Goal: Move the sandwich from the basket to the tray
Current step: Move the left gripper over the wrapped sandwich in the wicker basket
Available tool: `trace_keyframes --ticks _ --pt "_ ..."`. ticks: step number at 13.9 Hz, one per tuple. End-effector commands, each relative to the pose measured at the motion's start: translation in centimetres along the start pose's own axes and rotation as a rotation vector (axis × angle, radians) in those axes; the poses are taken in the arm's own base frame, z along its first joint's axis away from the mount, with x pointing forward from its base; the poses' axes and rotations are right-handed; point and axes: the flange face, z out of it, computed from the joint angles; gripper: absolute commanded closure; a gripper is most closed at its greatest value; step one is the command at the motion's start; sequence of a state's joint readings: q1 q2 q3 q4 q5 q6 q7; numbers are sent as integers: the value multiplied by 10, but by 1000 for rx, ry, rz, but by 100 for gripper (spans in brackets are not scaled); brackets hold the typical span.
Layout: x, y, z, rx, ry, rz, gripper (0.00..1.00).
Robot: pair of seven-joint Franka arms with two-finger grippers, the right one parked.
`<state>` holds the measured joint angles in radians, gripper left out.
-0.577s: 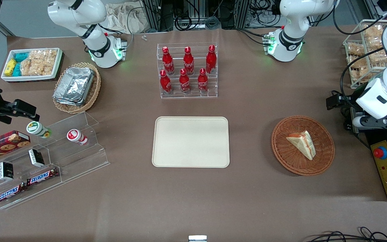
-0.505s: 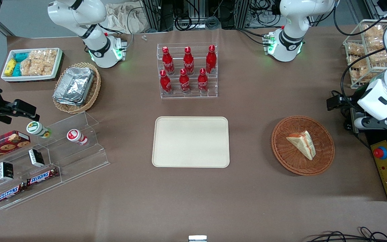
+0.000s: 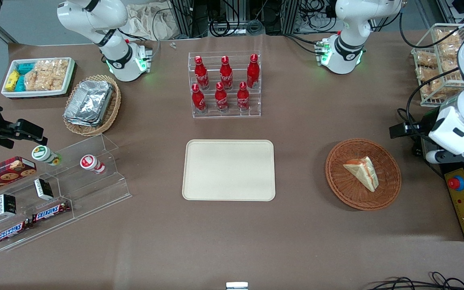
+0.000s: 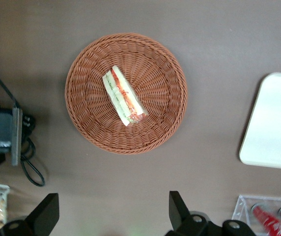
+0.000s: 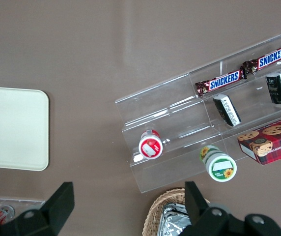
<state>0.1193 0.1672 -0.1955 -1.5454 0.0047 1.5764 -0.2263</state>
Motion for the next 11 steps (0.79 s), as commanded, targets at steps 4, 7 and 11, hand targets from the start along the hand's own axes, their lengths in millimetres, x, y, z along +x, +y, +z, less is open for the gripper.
trace_keyframes --ticks 4,7,11 --pt "18 -2 60 10 20 -221 0" --pt "24 -7 118 87 36 -285 0" --pt "38 -2 180 77 60 -474 0"
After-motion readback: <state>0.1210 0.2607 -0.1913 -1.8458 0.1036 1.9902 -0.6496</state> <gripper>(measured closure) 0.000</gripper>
